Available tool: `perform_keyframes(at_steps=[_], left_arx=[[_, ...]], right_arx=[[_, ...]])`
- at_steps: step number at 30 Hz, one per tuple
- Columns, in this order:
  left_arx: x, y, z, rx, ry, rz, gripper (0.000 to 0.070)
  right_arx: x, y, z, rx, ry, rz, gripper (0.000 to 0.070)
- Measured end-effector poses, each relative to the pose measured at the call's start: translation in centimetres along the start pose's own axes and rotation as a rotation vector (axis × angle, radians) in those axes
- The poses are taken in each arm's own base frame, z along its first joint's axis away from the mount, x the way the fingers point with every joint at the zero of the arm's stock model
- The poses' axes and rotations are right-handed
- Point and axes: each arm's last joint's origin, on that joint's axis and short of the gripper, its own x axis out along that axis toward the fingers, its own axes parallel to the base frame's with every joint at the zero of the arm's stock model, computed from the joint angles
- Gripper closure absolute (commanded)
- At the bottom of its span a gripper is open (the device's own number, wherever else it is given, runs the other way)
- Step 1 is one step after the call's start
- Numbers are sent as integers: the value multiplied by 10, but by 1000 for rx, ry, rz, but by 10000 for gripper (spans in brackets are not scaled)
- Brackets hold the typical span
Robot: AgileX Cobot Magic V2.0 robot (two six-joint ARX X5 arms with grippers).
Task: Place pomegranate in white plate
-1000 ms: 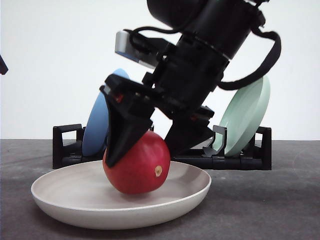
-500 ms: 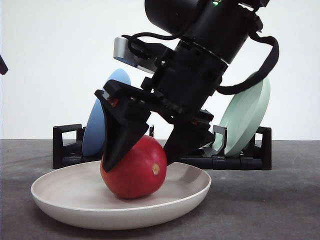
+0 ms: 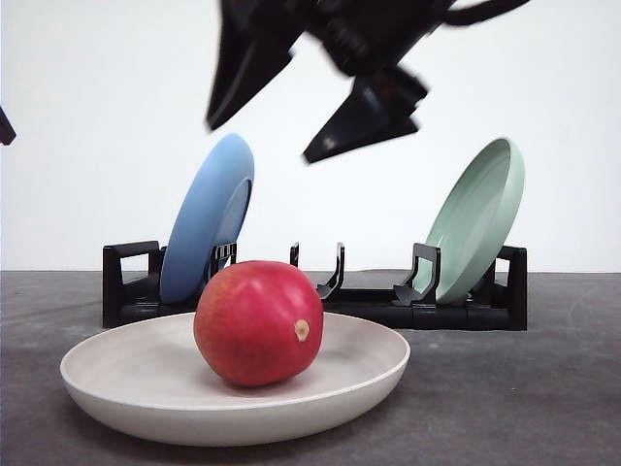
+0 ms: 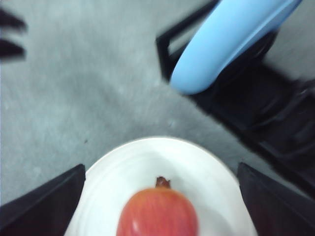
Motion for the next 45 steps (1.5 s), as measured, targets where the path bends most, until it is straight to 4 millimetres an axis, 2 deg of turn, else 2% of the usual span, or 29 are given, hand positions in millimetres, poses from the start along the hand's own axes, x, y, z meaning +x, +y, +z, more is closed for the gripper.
perform_keyframes(at_steps=[10,18,24,29,30,31,32,33,45], left_arx=[[0,0,0,0,0,0,306],[0,0,0,0,0,0,306],[0,0,0,0,0,0,306],[0,0,-1,-2,7,0,306],[0,0,-1,-3,12,1,309],[0,0,-1,-3,14,1,368],[0,0,-1,-3,15,1,489],[0,0,-1,-2,15,0,677],[0,0,-2,-8,23,1,674]], right_arx=[[-39,-40,-36,88,-20,-112,82],[-59,-71,-79,199,11,-200,84],[-65,-81,-101,251,23,-259,94],[-65,-82,-103,243,26,-265,106],[-65,-82,-103,243,26,-265,135],[-65,-82,-103,243,26,-265,278],[-65,-82,-102,243,24,-265,461],[-65,-82,-102,241,21,-265,674],[-65,-82,-99,229,-10,-261,678]])
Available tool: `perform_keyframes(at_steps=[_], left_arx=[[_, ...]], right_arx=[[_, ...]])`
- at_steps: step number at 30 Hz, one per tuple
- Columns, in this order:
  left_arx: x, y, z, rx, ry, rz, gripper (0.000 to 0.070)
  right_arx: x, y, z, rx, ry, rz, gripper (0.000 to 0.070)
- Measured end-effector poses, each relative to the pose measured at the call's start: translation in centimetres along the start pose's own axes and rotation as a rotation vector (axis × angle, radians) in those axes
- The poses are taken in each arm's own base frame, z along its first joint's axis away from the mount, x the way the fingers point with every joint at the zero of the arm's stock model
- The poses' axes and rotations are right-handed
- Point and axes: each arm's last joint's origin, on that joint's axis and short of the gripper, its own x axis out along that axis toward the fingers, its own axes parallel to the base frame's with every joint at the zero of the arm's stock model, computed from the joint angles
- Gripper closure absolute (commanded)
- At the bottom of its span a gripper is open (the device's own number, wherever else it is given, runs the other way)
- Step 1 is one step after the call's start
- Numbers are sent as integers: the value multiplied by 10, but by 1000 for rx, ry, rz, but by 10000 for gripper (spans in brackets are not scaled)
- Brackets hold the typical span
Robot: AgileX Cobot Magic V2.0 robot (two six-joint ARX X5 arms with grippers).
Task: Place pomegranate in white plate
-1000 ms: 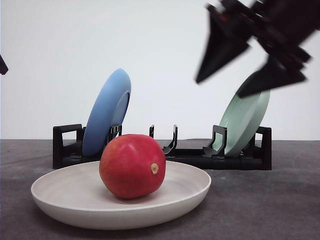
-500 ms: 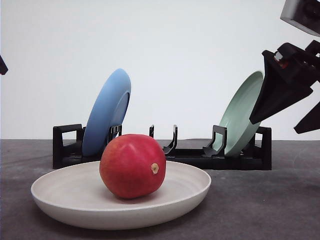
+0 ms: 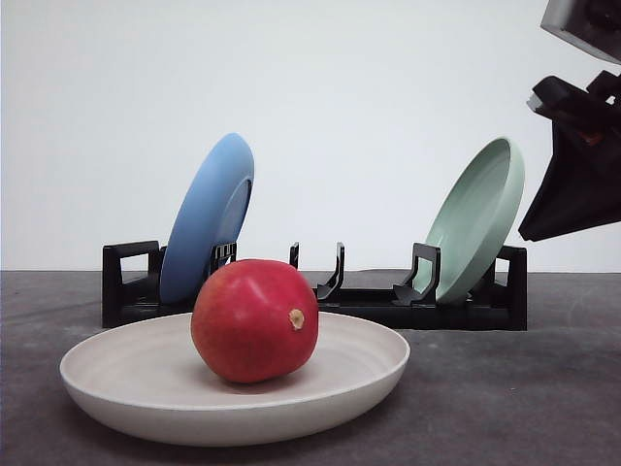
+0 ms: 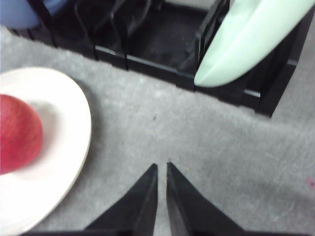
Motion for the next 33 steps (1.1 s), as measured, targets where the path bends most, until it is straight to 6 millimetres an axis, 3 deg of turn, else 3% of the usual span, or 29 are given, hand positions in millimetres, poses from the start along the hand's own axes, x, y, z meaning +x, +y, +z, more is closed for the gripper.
perform_keyframes(at_steps=[10,15,24,33], left_arx=[[-2,0,0,2,-6,0,674],[-13,0,-4,32,-115,16,674],[-4,15,-52,70,-375,158,674],[6,25,-93,29,-450,278,674]], right_arx=[[0,0,0,0,0,0,678],[0,0,0,0,0,0,678],[0,0,0,0,0,0,678],[0,0,0,0,0,0,678]])
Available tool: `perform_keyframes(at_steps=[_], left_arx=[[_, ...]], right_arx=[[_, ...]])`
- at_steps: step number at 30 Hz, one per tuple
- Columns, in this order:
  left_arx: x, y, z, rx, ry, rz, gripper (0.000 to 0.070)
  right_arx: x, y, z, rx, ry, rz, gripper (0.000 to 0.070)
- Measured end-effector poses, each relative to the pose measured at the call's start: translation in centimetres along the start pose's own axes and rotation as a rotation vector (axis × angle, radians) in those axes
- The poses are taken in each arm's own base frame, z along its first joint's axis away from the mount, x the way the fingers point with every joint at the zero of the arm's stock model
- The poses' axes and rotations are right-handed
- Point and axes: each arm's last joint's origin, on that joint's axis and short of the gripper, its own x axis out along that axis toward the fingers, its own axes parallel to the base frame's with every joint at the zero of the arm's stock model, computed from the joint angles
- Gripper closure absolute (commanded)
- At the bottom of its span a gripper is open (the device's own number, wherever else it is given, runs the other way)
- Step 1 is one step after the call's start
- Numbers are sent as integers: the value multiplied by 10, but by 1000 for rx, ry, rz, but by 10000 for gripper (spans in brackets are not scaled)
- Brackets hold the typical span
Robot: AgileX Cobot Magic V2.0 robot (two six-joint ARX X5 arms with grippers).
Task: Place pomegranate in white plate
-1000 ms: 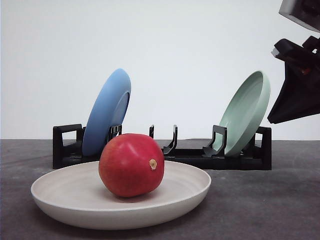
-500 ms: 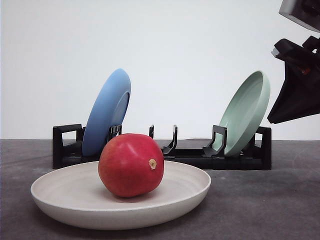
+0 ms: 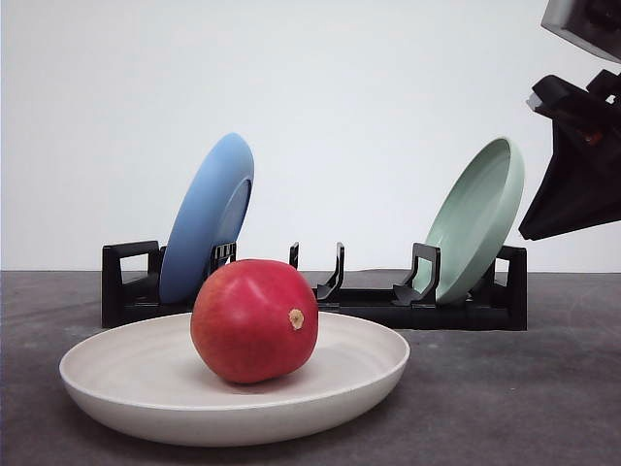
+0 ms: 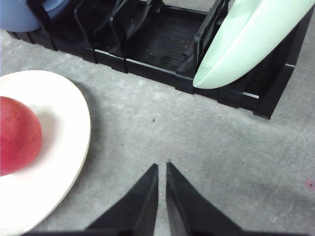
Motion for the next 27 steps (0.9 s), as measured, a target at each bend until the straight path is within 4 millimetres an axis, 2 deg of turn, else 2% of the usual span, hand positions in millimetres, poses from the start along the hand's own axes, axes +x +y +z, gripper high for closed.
perform_keyframes(at_steps=[8,27], left_arx=[[2,3,-24,-3,-35,66,674],[3,3,-25,6,-66,76,674]], right_arx=[[0,0,0,0,0,0,678],[0,0,0,0,0,0,678]])
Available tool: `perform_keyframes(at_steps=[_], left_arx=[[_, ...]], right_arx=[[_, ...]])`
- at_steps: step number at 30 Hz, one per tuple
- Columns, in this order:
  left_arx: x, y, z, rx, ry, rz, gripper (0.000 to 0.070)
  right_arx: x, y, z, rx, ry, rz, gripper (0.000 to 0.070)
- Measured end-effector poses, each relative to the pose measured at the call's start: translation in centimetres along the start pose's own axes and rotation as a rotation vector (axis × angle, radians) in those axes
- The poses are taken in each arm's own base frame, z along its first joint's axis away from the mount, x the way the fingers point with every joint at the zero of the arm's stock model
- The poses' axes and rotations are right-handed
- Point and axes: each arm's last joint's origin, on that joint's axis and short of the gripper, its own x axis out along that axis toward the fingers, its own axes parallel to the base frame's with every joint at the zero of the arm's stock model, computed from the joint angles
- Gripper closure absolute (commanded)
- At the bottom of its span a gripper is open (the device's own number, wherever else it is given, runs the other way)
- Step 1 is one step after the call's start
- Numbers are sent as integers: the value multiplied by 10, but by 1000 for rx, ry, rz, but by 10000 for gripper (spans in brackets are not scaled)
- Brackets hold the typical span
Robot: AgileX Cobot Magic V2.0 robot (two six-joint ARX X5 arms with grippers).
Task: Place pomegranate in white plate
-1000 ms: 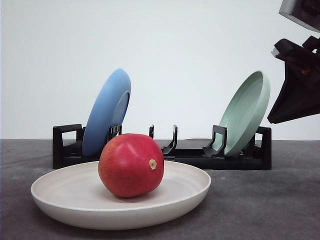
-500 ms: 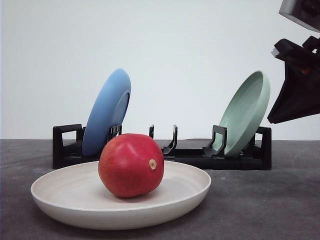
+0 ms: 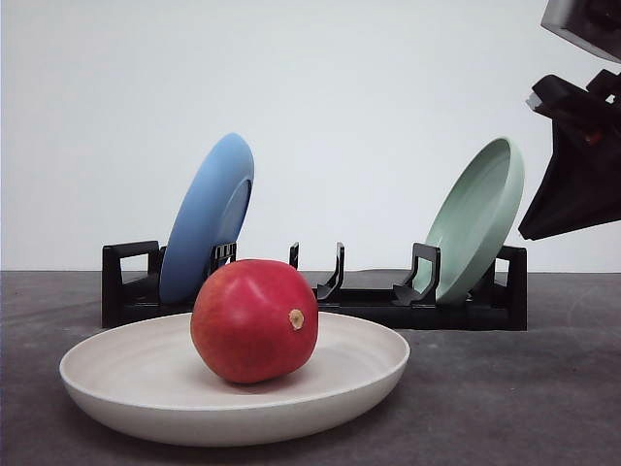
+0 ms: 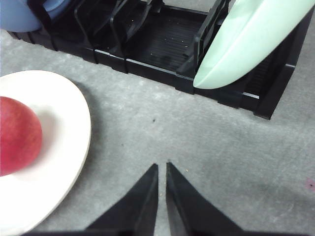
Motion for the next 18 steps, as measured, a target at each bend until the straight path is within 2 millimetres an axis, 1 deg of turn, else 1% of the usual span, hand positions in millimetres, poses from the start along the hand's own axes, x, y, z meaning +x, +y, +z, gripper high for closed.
perform_keyframes(at_steps=[13,15,18], left_arx=[[0,0,0,0,0,0,674],[0,0,0,0,0,0,674],[0,0,0,0,0,0,674]], right_arx=[[-1,0,0,-3,-5,0,678],[-5,0,2,-32,-25,-10,678],[-17,0,4,-121,-76,-33,678]])
